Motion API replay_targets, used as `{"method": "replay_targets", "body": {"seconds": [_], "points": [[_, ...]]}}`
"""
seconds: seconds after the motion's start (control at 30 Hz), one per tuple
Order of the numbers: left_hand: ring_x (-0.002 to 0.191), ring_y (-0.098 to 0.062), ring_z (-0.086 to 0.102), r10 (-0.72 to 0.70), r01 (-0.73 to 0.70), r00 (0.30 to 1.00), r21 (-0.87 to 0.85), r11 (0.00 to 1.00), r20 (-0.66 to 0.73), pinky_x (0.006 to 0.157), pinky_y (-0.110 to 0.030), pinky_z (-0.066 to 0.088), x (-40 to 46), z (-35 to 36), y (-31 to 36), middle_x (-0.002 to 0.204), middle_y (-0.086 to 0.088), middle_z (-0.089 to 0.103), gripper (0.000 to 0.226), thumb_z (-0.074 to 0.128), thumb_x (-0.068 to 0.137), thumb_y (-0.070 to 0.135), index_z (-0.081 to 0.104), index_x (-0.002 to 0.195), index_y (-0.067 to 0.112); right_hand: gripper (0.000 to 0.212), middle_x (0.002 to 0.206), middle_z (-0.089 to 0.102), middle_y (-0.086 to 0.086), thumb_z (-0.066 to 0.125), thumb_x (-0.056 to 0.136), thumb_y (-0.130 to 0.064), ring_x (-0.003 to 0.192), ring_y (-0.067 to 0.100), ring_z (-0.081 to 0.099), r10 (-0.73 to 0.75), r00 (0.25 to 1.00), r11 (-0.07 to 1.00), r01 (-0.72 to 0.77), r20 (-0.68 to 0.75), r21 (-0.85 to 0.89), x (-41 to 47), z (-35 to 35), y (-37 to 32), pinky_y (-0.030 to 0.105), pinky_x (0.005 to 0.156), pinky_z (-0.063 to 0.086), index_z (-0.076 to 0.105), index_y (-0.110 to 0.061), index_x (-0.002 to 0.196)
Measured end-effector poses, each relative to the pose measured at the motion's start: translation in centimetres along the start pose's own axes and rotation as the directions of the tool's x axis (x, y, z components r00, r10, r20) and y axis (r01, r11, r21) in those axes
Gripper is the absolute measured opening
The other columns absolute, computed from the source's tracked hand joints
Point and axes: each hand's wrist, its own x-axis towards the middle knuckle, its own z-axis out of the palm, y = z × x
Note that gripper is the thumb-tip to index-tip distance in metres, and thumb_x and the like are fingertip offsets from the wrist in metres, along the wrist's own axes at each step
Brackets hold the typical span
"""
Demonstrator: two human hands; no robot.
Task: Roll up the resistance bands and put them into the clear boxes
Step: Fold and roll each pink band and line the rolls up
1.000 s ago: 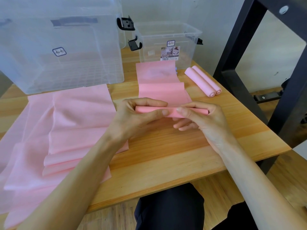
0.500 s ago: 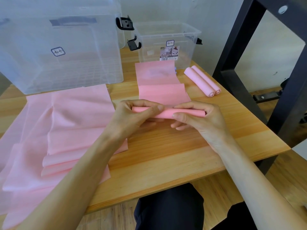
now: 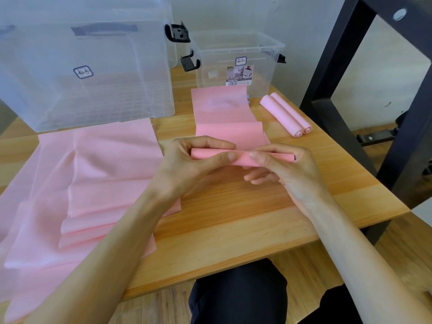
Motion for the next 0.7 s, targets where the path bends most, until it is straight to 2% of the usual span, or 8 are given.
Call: {"method": "replay_targets", "body": {"seconds": [0.13,0.27,0.33,0.4,0.47,0.6,0.7], "points": [[0.08,-0.023,0.071,-0.101,0.101,0.995,-0.016,0.995,-0.017,0.076,-0.034,0.06,0.09,0.01,-0.09,0.089,-0.016,0.075,0.019,0.076,0.076,0.023,0.077,0.091,0.011,0.028,0.086,0.076,0.015,0.077,0.073,-0.011,0.072,0.03,0.074,-0.045,0.999,0.999,0.045,0.0,-0.012,0.07,0.15,0.13,0.03,0.063,0.061,0.073,-0.003,0.099],[0.082,-0.026,0.065,-0.051,0.051,0.999,0.005,0.999,0.011,0.084,-0.041,0.056,-0.08,0.24,0.24,0.096,-0.02,0.073,0.028,0.076,0.069,0.025,0.077,0.093,0.012,0.027,0.086,0.076,0.013,0.076,0.073,-0.021,0.068,0.03,0.074,-0.021,0.999,1.0,0.021,-0.034,-0.008,0.02,-0.01,0.04,0.03,0.06,0.061,0.074,-0.005,0.095],[0.079,-0.023,0.066,-0.054,0.054,0.999,-0.005,0.999,0.002,0.083,-0.041,0.057,-0.04,0.13,0.26,0.094,-0.017,0.074,0.024,0.076,0.071,0.023,0.077,0.092,0.012,0.028,0.087,0.076,0.013,0.077,0.073,-0.018,0.07,0.03,0.074,-0.026,1.0,1.0,0.026,-0.012,-0.008,0.03,0.01,0.02,0.03,0.061,0.062,0.073,-0.004,0.097],[0.075,-0.017,0.071,-0.1,0.1,0.995,-0.046,0.994,-0.01,0.077,-0.035,0.06,0.11,0.01,0.09,0.087,-0.013,0.076,0.016,0.075,0.078,0.019,0.076,0.092,0.011,0.029,0.088,0.076,0.014,0.077,0.073,-0.009,0.073,0.03,0.075,-0.047,0.999,0.999,0.048,0.019,-0.008,0.0,0.12,0.05,0.029,0.063,0.061,0.072,-0.002,0.101],[0.076,-0.014,0.073,-0.118,0.117,0.993,-0.065,0.991,-0.005,0.073,-0.028,0.061,0.21,0.08,-0.06,0.086,-0.008,0.077,0.014,0.074,0.081,0.018,0.076,0.092,0.01,0.028,0.088,0.076,0.013,0.077,0.073,-0.007,0.073,0.03,0.075,-0.06,0.998,0.998,0.061,0.016,-0.018,-0.02,0.1,0.04,0.029,0.062,0.061,0.072,-0.002,0.101],[0.09,-0.02,0.071,-0.031,0.031,0.999,-0.081,0.996,0.009,0.087,-0.031,0.059,0.15,0.11,-0.04,0.096,-0.01,0.076,0.024,0.076,0.07,0.021,0.077,0.092,0.011,0.027,0.086,0.076,0.015,0.074,0.077,-0.022,0.07,0.032,0.074,-0.017,1.0,1.0,0.017,0.009,-0.013,-0.07,-0.06,-0.08,0.031,0.061,0.061,0.074,-0.005,0.097],[0.087,-0.019,0.071,-0.025,0.024,1.0,-0.046,0.999,-0.016,0.085,-0.031,0.059,0.23,-0.04,-0.13,0.094,-0.01,0.076,0.018,0.076,0.075,0.017,0.077,0.091,0.01,0.028,0.087,0.076,0.014,0.076,0.074,-0.019,0.072,0.031,0.074,-0.013,1.0,1.0,0.013,0.017,-0.009,0.0,0.06,-0.02,0.032,0.063,0.062,0.073,-0.005,0.098]]}}
